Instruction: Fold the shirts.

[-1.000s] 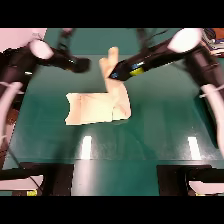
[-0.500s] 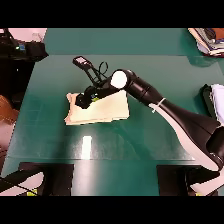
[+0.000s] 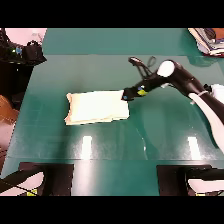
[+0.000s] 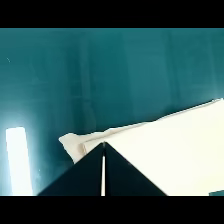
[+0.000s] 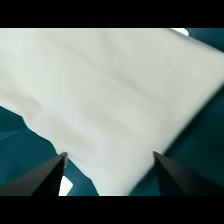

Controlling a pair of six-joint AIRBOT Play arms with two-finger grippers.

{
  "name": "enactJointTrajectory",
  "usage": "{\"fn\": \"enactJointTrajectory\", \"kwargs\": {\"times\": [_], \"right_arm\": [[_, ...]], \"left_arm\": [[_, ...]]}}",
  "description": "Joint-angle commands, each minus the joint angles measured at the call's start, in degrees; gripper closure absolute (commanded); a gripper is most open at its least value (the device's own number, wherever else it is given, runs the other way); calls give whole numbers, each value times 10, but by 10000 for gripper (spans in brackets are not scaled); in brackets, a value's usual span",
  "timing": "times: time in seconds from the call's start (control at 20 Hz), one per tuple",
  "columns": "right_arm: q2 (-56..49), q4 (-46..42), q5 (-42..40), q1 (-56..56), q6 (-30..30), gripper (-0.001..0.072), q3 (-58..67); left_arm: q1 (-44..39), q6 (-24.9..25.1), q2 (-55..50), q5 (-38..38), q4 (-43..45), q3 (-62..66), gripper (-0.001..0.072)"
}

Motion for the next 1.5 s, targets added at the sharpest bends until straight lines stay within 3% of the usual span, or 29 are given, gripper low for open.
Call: {"fn": "enactJointTrajectory", "kwargs": {"times": [0.0, 0.1, 0.4, 0.45, 0.5, 0.6, 0.7, 0.8, 0.85, 0.95, 1.1, 1.3, 1.45], "right_arm": [[23, 49, -3, -83, 13, 10, -113], [0, 110, -12, -98, 3, 12, -144], [-93, 346, -64, -50, -115, 21, -149], [-103, 368, -73, -38, -123, 49, -143], [-111, 367, -78, -24, -123, 121, -129], [-131, 362, -82, 0, -123, 196, -89], [-150, 361, -89, 16, -124, 460, -48], [-159, 340, -93, 19, -129, 671, -16], [-158, 315, -93, 19, -126, 696, -2], [-139, 258, -102, -1, -85, 697, 15], [-75, 198, -104, -75, -71, 698, 17], [27, 105, -83, -252, -61, 697, 18], [87, 92, -78, -407, -63, 697, 18]], "left_arm": [[0, -1, -3, 1, -15, 0, 682], [0, -1, -3, 7, -20, 0, 682], [0, -1, -3, 9, -22, 0, 682], [0, 0, -3, 10, -22, 0, 683], [0, 0, -3, 10, -22, 0, 683], [0, -1, -3, 11, -22, 0, 683], [0, -1, -3, 10, -22, 0, 683], [0, -1, -3, 7, -27, 0, 683], [0, -1, -3, 6, -32, 0, 683], [-3, -1, -3, 6, -58, 0, 684], [-50, -1, -3, 8, -59, 0, 684], [-143, -1, -3, 47, -60, 0, 683], [-200, -1, -3, 95, -60, 0, 683]]}}
